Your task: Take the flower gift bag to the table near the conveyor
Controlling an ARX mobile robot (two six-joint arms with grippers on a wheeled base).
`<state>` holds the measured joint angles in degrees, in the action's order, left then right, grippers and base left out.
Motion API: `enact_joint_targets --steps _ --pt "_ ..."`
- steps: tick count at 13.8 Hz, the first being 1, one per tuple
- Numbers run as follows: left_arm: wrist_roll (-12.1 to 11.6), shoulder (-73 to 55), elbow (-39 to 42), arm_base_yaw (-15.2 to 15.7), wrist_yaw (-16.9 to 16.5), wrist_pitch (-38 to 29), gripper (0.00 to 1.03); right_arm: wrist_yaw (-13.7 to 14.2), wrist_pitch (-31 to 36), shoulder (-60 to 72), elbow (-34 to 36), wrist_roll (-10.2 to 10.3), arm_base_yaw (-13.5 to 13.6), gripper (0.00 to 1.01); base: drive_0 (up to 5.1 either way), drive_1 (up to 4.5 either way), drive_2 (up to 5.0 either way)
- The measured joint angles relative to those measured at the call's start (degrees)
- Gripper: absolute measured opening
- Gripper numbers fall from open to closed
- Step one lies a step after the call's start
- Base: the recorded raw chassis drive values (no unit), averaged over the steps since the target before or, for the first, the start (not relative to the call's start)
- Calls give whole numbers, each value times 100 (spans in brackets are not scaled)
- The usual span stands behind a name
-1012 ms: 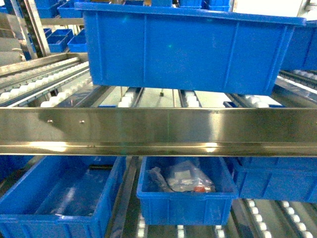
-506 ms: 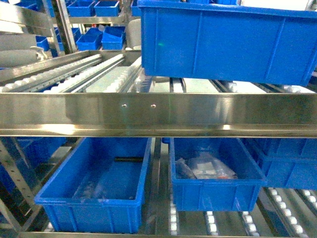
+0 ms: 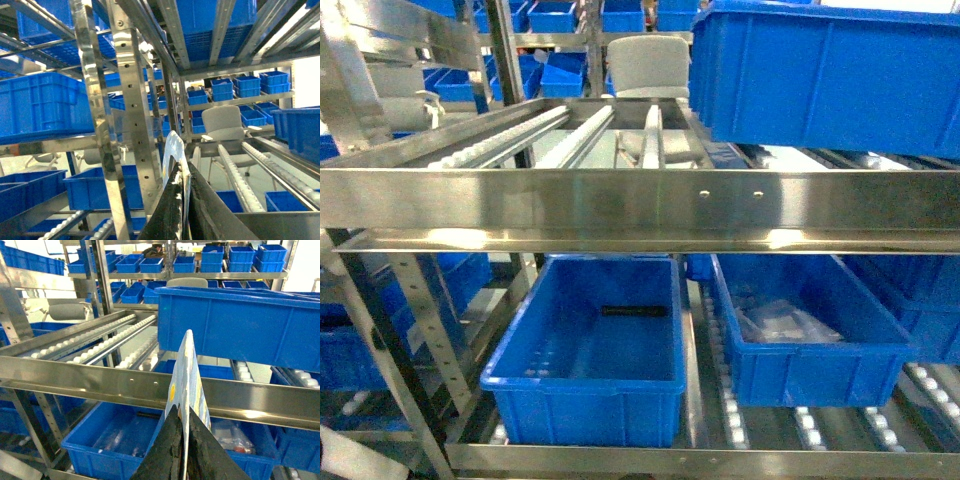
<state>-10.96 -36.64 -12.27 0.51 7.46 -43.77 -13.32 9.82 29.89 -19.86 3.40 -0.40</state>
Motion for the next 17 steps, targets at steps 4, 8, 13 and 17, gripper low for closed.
enact_joint_targets --steps 4,8,13,17 --pt "0 0 0 0 2 -2 2 0 4 0 0 0 0 3 -501 244 244" --pt "0 0 0 -4 2 -9 2 0 13 0 0 0 0 3 -501 245 245" --pt "0 0 0 -4 2 -2 2 0 4 0 0 0 0 3 -499 246 246" --pt "0 -15 4 -4 2 7 2 -2 -7 11 0 0 0 3 -493 253 253"
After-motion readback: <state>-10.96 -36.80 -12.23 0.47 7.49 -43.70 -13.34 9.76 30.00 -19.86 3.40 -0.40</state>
